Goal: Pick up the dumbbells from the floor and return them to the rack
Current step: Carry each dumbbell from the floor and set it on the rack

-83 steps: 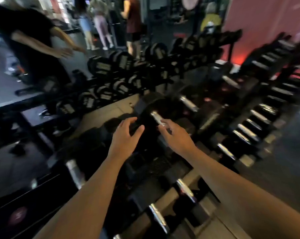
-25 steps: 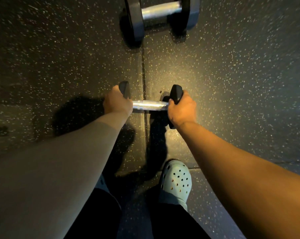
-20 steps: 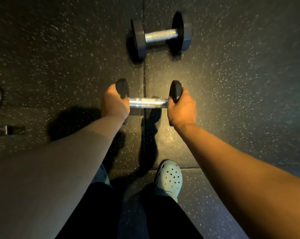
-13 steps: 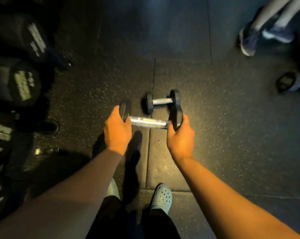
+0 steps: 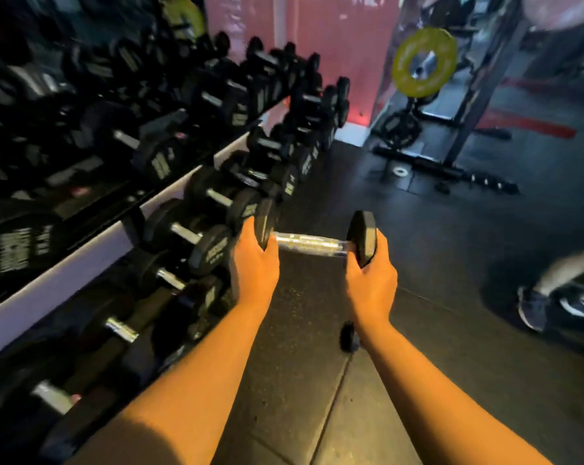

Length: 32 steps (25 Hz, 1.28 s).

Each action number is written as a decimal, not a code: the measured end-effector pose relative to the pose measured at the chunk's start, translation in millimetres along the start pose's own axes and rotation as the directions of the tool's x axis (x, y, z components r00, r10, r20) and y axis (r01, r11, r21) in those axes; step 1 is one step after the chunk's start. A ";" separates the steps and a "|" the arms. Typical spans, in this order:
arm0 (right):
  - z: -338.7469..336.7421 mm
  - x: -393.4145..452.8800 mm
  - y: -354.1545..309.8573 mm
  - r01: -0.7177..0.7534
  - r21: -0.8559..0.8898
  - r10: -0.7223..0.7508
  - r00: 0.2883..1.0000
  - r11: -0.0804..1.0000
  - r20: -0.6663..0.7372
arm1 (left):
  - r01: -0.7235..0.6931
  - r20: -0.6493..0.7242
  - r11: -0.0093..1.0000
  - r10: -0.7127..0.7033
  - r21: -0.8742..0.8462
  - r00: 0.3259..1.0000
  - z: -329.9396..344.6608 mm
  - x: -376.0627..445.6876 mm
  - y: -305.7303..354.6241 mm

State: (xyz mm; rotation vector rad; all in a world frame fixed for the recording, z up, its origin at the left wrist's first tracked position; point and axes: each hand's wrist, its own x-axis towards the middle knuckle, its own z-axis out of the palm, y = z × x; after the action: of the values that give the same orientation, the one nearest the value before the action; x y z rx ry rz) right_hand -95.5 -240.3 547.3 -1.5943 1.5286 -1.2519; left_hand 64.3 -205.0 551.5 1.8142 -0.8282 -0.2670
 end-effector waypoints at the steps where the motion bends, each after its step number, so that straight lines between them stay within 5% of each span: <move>1: 10.1 -10.3 -16.8 0.024 0.021 -0.025 0.999 0.999 0.026 | -0.005 -0.031 1.000 0.005 0.007 1.000 -24.3 2.8 -2.3; 8: 107.5 -116.3 -122.5 0.193 0.173 -0.233 0.940 0.966 0.249 | 0.018 -0.263 1.000 -0.023 -0.022 0.965 -218.5 -1.4 -48.4; 13: 207.8 -216.9 -202.8 0.241 0.278 -0.344 0.836 0.930 0.428 | 0.122 -0.509 0.990 -0.071 0.066 0.858 -378.2 -7.2 -93.2; 22: 377.7 -418.0 -354.2 0.348 0.561 -0.657 0.479 0.751 0.582 | 0.348 -0.881 0.938 -0.168 -0.004 0.442 -631.7 -35.8 -179.8; 32: 516.4 -600.1 -464.4 0.222 0.805 -0.831 0.055 0.550 0.553 | 0.477 -0.994 0.873 -0.098 -0.104 -0.037 -800.1 -66.1 -238.4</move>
State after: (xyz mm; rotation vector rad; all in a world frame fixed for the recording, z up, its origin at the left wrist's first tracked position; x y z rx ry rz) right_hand 625.6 320.9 633.6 -1.9690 -0.3411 -0.6012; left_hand 547.9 472.1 646.8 1.8153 0.6784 0.9356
